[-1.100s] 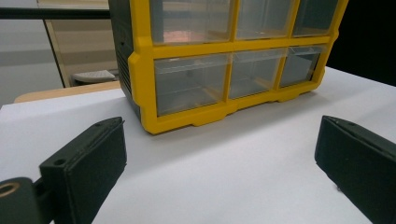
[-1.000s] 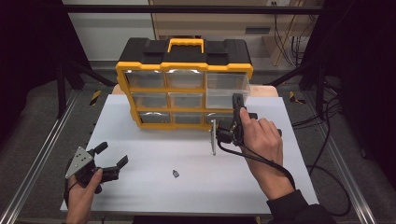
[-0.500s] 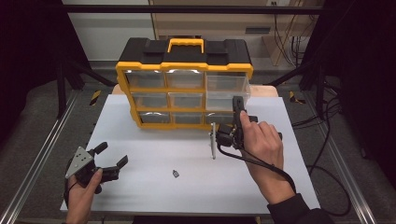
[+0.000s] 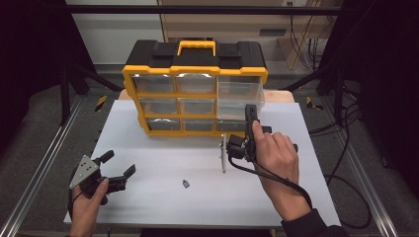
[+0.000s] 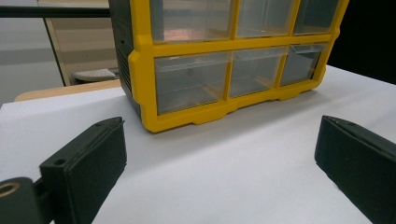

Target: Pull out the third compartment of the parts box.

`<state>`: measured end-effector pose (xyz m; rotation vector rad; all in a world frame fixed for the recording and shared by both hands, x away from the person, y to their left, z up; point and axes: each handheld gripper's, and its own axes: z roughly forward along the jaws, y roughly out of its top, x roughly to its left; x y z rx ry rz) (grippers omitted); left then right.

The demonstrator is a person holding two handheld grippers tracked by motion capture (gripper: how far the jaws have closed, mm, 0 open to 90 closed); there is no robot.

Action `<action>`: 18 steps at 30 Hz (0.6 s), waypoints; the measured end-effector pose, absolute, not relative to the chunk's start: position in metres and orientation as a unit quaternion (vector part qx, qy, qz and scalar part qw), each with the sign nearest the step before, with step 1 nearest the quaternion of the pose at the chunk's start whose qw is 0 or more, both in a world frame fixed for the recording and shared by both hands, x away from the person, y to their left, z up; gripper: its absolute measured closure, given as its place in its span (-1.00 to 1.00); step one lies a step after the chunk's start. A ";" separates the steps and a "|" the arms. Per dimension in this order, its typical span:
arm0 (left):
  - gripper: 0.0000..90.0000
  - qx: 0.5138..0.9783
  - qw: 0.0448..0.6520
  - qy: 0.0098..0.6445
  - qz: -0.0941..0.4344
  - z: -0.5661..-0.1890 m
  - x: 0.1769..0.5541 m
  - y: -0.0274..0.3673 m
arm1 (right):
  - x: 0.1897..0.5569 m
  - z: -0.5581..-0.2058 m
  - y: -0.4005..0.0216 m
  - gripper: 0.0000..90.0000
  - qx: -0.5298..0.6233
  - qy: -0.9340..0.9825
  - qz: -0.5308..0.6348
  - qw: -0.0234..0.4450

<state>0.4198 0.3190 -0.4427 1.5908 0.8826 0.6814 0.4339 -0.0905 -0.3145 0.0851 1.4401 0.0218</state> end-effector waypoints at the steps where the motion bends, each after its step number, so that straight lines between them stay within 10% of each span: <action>1: -0.96 0.676 0.564 0.375 0.289 -0.443 0.420 0.319 | 0.434 -0.315 -0.090 0.87 0.039 0.659 0.010 0.751; 18: -0.96 0.679 0.561 0.375 0.289 -0.443 0.420 0.318 | 0.434 -0.320 -0.090 0.73 0.052 0.650 0.033 0.758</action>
